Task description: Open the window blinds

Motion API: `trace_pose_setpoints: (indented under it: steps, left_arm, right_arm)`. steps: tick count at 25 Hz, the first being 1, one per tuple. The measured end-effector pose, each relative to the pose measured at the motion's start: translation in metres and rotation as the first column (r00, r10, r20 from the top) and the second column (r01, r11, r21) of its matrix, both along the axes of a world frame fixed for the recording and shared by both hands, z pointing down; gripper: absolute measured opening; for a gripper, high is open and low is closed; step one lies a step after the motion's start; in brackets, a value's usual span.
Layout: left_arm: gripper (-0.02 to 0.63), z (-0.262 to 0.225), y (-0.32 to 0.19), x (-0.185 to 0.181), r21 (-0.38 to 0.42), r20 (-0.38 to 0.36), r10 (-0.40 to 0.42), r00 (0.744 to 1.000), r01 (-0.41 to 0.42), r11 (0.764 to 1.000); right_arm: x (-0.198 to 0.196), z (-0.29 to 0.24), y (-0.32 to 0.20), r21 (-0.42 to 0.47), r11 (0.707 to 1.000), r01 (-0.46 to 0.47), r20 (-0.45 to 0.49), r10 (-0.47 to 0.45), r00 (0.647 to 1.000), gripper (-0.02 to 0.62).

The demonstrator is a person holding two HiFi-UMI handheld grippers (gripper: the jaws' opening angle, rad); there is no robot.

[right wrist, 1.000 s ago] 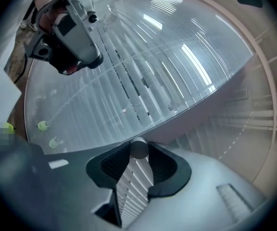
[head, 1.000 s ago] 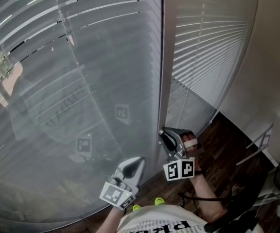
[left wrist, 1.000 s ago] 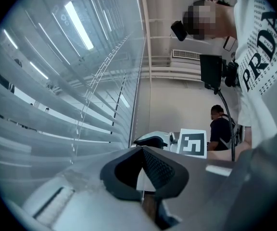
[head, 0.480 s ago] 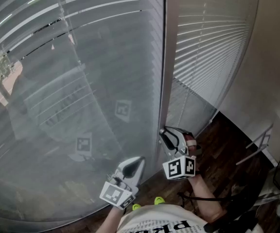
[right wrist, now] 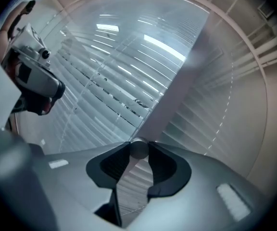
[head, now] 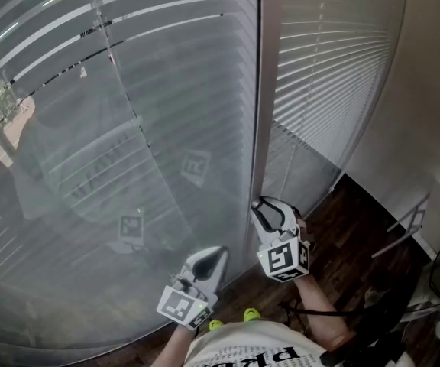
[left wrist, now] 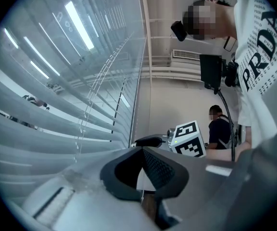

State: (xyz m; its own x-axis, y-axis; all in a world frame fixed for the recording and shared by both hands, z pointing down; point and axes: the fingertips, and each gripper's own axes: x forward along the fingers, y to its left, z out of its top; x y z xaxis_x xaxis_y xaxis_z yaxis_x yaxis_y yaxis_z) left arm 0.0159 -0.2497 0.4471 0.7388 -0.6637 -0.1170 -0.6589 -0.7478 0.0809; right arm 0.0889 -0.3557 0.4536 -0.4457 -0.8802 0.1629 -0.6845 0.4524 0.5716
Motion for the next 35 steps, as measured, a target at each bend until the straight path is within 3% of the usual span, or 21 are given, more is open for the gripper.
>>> trace_pose_setpoints:
  steps: [9,24,35]
  left_arm:
    - [-0.008,0.0012,0.0008,-0.0002,-0.004,-0.003,0.004,1.0,-0.004,1.0]
    - [-0.008,-0.0003,0.0007,-0.0011,0.0,-0.002,0.007,1.0,-0.007,1.0]
    - [-0.008,-0.0022,0.001,0.0009,0.001,-0.008,0.011,1.0,-0.011,1.0]
  right_arm:
    - [0.0021,0.0003,-0.0018,-0.076,0.997,0.005,0.167,0.008,0.986,0.127]
    - [0.0083,0.0001,-0.0054,-0.198,0.98,0.027,0.446,0.065,0.893,0.129]
    - [0.0084,0.0001,-0.0054,-0.219,0.975,0.032,0.507,0.086,0.858,0.129]
